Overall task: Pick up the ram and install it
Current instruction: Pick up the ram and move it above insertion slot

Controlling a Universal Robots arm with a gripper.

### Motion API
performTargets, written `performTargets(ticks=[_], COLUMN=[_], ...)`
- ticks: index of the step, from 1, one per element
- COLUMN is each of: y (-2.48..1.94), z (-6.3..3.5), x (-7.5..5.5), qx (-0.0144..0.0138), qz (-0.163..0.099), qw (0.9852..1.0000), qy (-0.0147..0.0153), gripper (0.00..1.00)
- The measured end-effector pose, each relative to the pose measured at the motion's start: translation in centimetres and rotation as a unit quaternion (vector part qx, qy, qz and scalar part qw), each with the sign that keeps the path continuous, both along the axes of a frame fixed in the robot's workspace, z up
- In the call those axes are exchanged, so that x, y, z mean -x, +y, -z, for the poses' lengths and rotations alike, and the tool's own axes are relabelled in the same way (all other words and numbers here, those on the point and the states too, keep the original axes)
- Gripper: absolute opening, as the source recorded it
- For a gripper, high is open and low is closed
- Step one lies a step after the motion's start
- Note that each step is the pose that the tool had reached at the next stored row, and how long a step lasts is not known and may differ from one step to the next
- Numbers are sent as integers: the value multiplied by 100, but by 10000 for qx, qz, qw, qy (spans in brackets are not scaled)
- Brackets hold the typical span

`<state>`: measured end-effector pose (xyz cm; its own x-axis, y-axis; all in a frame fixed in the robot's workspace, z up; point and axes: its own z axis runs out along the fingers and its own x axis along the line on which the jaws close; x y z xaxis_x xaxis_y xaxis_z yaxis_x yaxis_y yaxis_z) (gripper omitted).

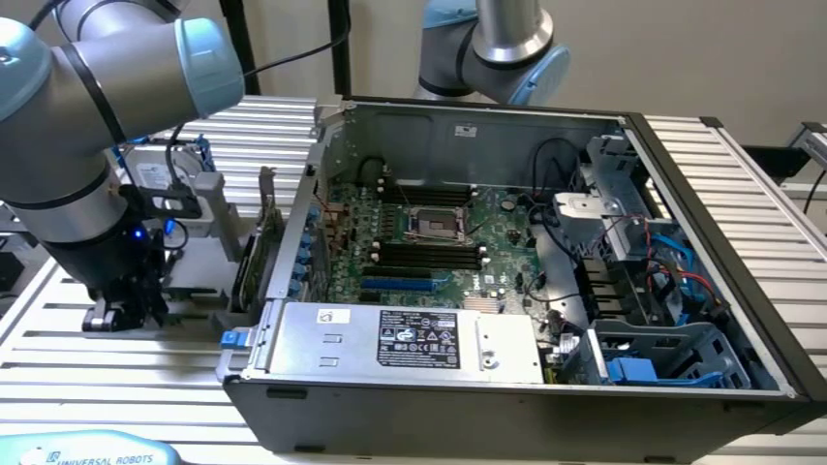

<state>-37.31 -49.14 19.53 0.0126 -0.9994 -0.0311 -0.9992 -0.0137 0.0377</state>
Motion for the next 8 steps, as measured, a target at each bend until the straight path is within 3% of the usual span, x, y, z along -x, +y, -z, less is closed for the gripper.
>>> performTargets(ticks=[2,3,8], y=[0,0,0], z=[1,1,1], x=[0,0,-2], qx=[0,0,0], qz=[0,0,9], qw=[10000,10000,10000], qy=[0,-1,-1], gripper=[24,17,13])
